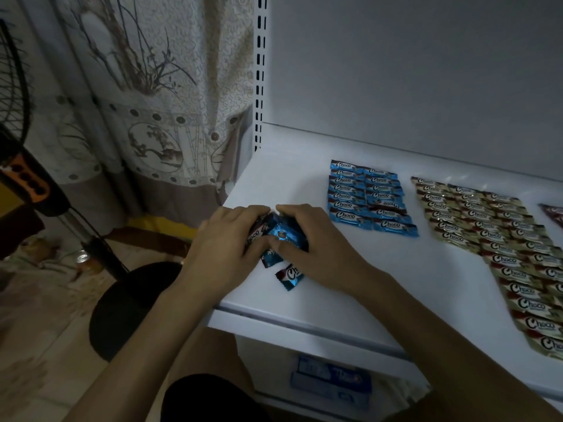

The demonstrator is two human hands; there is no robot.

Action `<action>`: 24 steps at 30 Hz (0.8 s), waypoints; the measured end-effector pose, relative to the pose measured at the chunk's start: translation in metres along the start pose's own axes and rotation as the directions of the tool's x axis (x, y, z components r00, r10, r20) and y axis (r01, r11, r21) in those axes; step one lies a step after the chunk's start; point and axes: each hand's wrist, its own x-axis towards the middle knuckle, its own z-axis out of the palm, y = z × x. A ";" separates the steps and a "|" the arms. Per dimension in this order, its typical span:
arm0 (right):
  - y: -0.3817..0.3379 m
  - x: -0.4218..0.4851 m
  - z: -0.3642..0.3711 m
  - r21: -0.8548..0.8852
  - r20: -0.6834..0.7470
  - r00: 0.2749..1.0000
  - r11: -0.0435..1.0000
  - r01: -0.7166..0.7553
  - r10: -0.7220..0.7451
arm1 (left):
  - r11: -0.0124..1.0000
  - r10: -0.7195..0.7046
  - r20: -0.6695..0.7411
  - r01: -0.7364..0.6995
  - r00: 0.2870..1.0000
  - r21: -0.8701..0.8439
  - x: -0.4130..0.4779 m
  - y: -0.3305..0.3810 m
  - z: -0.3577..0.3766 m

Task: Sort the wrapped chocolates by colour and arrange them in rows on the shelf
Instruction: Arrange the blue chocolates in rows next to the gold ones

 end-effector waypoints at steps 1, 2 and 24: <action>0.002 -0.001 0.001 -0.031 0.006 1.000 0.999 0.026 -0.026 | 1.000 0.003 -0.004 -0.003 1.000 -0.005 0.001 -0.001 0.000; 0.002 -0.001 0.002 -0.054 0.014 0.999 0.998 0.041 -0.040 | 1.000 0.011 -0.006 -0.011 1.000 -0.009 0.001 -0.002 0.000; 0.002 -0.001 0.003 -0.020 -0.075 0.996 0.999 0.042 -0.043 | 0.992 0.004 -0.067 -0.012 0.998 -0.126 0.001 0.001 -0.017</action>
